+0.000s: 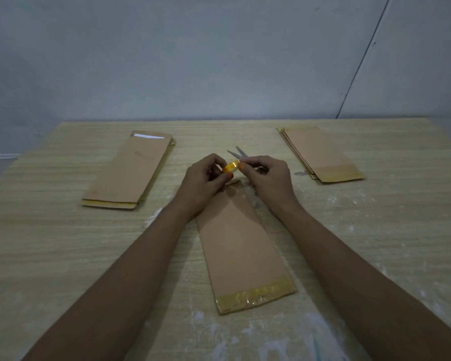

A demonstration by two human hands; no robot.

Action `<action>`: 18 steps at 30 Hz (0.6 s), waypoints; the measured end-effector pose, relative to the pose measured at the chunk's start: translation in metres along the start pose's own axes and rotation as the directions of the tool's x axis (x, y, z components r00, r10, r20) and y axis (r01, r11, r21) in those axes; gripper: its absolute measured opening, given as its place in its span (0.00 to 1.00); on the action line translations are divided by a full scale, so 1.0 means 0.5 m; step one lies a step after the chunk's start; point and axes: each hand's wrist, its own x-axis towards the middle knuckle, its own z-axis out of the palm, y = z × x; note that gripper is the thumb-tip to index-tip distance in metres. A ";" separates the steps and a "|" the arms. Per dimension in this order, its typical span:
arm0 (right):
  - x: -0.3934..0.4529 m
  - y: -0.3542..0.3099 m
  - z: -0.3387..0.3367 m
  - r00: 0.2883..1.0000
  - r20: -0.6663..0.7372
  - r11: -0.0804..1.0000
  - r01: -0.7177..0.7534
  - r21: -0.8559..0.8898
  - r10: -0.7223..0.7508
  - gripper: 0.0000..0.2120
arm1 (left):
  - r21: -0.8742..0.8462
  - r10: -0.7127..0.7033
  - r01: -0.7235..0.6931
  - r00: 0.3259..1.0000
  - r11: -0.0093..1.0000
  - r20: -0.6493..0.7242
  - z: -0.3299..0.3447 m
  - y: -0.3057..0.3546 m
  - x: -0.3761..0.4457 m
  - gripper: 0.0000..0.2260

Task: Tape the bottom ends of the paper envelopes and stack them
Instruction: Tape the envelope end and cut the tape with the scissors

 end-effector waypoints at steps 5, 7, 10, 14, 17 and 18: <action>-0.001 0.006 0.005 0.999 -0.021 0.998 0.031 -0.055 -0.032 0.05 | 0.113 0.048 -0.049 0.999 0.992 0.013 0.002 0.001 -0.002 0.06; 0.000 0.005 0.006 0.999 -0.031 0.998 0.030 -0.051 -0.031 0.04 | 0.125 0.051 -0.052 0.999 0.991 0.012 0.002 0.002 -0.003 0.06; 0.000 0.002 0.007 0.999 -0.031 1.000 0.006 -0.019 -0.007 0.04 | 0.136 0.062 -0.064 0.998 0.989 0.019 0.002 0.004 -0.005 0.07; 0.004 0.005 0.007 0.999 -0.014 1.000 -0.029 -0.007 0.029 0.04 | 0.148 0.075 -0.078 0.997 0.986 0.026 0.003 0.007 -0.008 0.06; 0.006 0.012 0.015 0.999 0.012 0.999 -0.045 -0.018 0.045 0.04 | 0.148 0.078 -0.082 0.997 0.986 0.028 0.003 0.005 -0.007 0.07; 0.007 0.014 0.017 0.999 0.015 0.999 -0.040 -0.024 0.040 0.04 | 0.147 0.075 -0.079 0.997 0.986 0.029 0.003 0.004 -0.007 0.07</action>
